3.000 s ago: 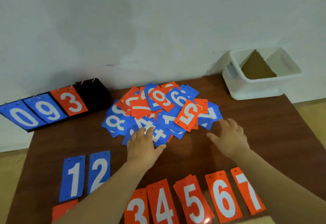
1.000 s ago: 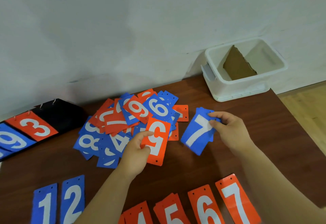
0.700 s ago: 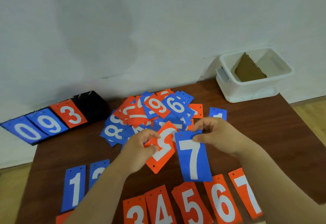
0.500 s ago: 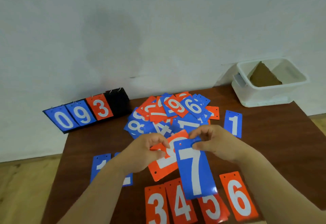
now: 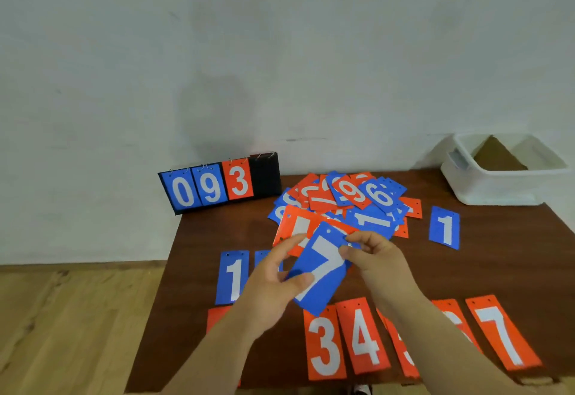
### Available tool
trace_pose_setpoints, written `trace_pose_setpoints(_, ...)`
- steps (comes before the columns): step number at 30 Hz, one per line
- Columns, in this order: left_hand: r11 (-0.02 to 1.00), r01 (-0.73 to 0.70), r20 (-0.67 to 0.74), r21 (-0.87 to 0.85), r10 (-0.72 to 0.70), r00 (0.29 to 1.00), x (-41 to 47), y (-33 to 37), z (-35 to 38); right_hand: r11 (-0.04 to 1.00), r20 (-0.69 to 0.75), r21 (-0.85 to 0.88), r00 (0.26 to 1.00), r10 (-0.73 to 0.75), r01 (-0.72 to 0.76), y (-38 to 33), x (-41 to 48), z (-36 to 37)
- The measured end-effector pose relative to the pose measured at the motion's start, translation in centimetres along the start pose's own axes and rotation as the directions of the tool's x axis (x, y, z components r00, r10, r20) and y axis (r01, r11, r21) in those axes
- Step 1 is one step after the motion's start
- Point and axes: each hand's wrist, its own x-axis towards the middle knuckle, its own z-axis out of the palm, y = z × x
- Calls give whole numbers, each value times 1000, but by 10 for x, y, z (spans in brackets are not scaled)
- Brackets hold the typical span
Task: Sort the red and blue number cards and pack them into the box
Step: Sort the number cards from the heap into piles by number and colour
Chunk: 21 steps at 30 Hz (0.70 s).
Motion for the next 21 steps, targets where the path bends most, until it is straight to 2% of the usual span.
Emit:
trace_pose_setpoints(2,999,-13,1,32,13,1000,-2,-8,0,1000,-5,15,1000,8,-8,5,-12,9)
trace_pose_setpoints(5,980,-12,-67,198,26,997,-7,-10,-9,1000,66,6,998,15,-15,7,-26,12)
trace_pose_setpoints(7,978,-12,-12,210,14,1000,-10,-13,-18,998,162,-60,986,25,-15,4,-32,9)
trace_pose_setpoints(11,973,11,191,231,-56,980,-21,-7,-35,982,298,-190,954,47,11,-10,-39,0)
trace_pose_setpoints(14,966,3,208,260,-59,976,-26,-2,-36,968,336,-244,941,34,52,-13,-43,-4)
trace_pose_setpoints(16,976,-2,167,217,-35,985,-26,-6,-32,962,276,-263,961,8,67,-13,-43,-9)
trace_pose_setpoints(18,983,-1,63,186,-11,998,-26,-13,-27,974,145,-225,989,-7,40,-10,-43,-19)
trace_pose_setpoints(21,965,58,-130,257,-25,991,-24,-27,-15,967,-80,-247,994,-78,56,6,-36,-51)
